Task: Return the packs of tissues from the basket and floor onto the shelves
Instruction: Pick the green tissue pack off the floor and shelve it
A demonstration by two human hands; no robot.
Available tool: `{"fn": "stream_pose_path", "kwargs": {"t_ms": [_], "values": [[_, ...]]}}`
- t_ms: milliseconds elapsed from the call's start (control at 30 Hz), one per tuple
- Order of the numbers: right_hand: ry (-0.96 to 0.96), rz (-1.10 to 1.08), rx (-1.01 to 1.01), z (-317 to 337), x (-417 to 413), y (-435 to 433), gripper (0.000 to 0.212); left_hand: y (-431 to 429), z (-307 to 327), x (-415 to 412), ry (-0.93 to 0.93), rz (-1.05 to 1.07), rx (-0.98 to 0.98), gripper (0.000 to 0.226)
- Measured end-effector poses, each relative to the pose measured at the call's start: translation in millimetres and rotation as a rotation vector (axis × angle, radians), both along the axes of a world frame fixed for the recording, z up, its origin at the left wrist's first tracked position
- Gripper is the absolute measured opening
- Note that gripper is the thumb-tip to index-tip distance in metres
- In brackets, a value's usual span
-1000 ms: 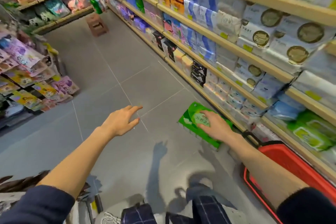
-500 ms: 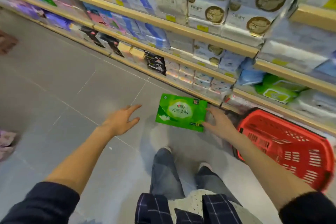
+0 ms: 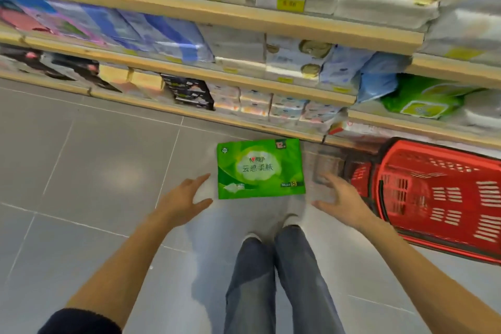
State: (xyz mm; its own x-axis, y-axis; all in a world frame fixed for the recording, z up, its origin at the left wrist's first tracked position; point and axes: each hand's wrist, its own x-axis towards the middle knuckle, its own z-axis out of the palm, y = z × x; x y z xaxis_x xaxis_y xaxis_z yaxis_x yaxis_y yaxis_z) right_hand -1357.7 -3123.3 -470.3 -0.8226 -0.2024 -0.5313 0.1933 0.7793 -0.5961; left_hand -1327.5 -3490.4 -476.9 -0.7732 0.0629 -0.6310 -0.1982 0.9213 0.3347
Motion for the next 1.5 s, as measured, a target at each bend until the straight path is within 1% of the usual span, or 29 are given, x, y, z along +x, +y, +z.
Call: {"fn": "stream_pose_path", "kwargs": {"t_ms": [133,233,300,400,500,567,667,767,867,1000,1167,1300,1400,1500], "values": [[-0.029,0.017,0.005,-113.9,-32.3,-5.7,0.070,-7.1,-121.2,-21.7,-0.032,0.064,0.037,0.075],[-0.078,0.044,0.007,-224.3,-51.9,-5.2,0.081,-9.5,-223.9,-34.1,-0.041,0.132,0.080,0.084],[-0.098,0.038,0.007,-292.6,-62.7,-2.5,0.087,-11.8,-290.2,-38.7,-0.069,0.150,0.069,0.089],[-0.110,0.020,0.019,-374.8,-73.3,3.1,0.097,-12.8,-370.9,-41.7,-0.110,0.165,0.049,0.092],[-0.175,-0.006,0.040,-438.2,-78.7,11.9,0.109,-12.7,-427.5,-44.4,-0.081,0.204,0.057,0.090],[-0.212,-0.010,0.035,-465.5,-80.7,15.0,0.109,-16.8,-454.8,-46.1,-0.047,0.254,0.097,0.092],[-0.216,-0.016,0.001,-488.6,-82.9,18.1,0.113,-21.8,-484.4,-48.1,-0.075,0.298,0.169,0.109],[-0.218,-0.038,-0.041,-500.2,-84.0,20.6,0.123,-22.0,-504.1,-47.8,-0.077,0.320,0.258,0.120],[-0.241,-0.076,-0.092,-509.5,-84.2,23.5,0.132,-23.9,-513.5,-47.2,-0.021,0.367,0.343,0.122],[-0.228,-0.104,-0.108,-510.4,-82.9,19.5,0.130,-21.3,-512.9,-47.6,0.028,0.390,0.401,0.119],[-0.180,-0.027,0.003,-502.1,-78.9,12.9,0.128,-14.3,-505.6,-44.7,0.067,0.401,0.382,0.120],[-0.156,0.016,0.011,-475.6,-78.2,8.0,0.124,-15.6,-474.1,-47.0,0.053,0.388,0.360,0.117],[-0.147,0.018,-0.003,-435.4,-82.9,3.6,0.122,-21.8,-429.1,-48.8,0.045,0.379,0.350,0.113],[-0.090,0.044,-0.034,-383.3,-88.3,-1.0,0.124,-29.0,-371.7,-48.5,0.069,0.383,0.324,0.113]]}}
